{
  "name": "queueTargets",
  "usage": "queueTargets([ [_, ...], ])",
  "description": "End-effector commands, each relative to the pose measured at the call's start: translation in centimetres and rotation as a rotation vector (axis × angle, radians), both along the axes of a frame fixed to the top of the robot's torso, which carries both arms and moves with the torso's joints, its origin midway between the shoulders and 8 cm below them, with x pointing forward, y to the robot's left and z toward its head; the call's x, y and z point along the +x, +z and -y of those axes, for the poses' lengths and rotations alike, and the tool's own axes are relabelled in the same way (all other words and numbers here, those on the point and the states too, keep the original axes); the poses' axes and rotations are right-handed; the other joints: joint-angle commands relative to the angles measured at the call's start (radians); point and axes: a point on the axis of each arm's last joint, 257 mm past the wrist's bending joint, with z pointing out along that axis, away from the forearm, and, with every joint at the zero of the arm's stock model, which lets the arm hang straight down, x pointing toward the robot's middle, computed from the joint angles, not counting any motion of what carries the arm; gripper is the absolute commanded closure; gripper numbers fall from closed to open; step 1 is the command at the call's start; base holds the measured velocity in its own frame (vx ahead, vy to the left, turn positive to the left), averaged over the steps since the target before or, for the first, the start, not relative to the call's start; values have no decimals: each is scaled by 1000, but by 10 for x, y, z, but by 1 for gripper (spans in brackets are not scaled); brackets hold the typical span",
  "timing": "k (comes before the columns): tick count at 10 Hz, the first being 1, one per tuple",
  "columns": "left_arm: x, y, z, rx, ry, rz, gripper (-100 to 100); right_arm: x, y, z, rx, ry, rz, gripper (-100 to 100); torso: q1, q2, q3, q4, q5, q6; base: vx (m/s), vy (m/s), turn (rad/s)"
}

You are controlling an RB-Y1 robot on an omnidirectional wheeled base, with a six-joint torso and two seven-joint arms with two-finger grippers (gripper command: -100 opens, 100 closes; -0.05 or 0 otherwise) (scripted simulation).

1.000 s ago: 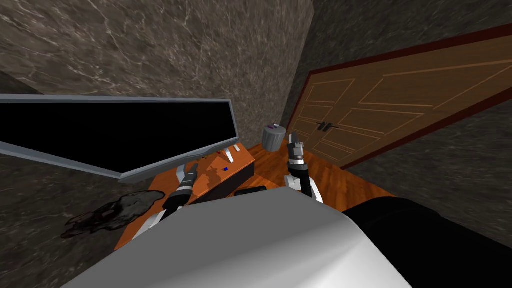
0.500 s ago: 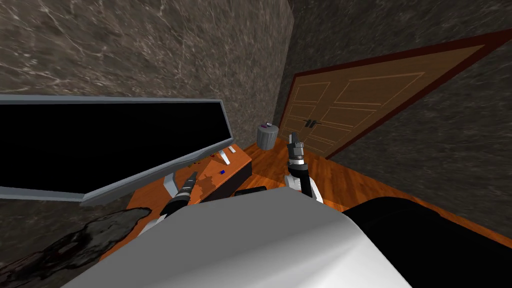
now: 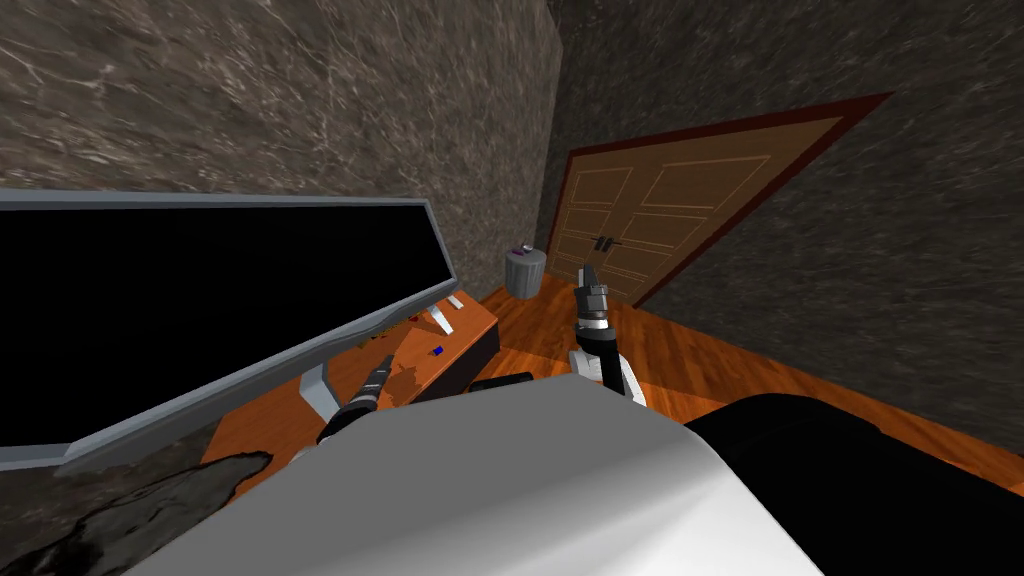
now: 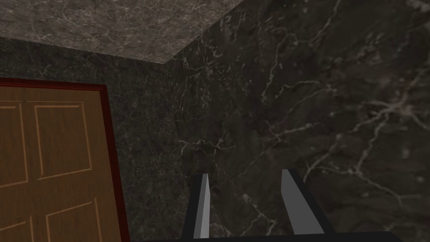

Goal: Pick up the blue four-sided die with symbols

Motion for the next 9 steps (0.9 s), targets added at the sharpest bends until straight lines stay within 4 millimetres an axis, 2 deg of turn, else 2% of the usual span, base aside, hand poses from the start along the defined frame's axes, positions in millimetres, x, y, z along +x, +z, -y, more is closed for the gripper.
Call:
queueTargets([
  [1,-12,-22,-5,24,12,-67,-100,0,0,0,0,0,0,0,0,0,0,0,0,0,13,20,-337],
  [2,-21,-37,-9,39,17,-113,-100,0,0,0,0,0,0,0,0,-1,0,0,0,0,25,23,-324],
  [3,-25,-41,-10,36,22,-123,-100,0,0,0,0,0,0,0,0,-1,-1,0,0,0,20,21,-64],
  [5,-44,-69,-15,64,26,-212,-100,0,0,0,0,0,0,0,0,-1,-1,0,0,0,28,10,-193],
  [9,-75,-114,-13,110,7,-359,-100,0,0,0,0,0,0,0,0,-4,-2,-1,0,0,60,14,-243],
])
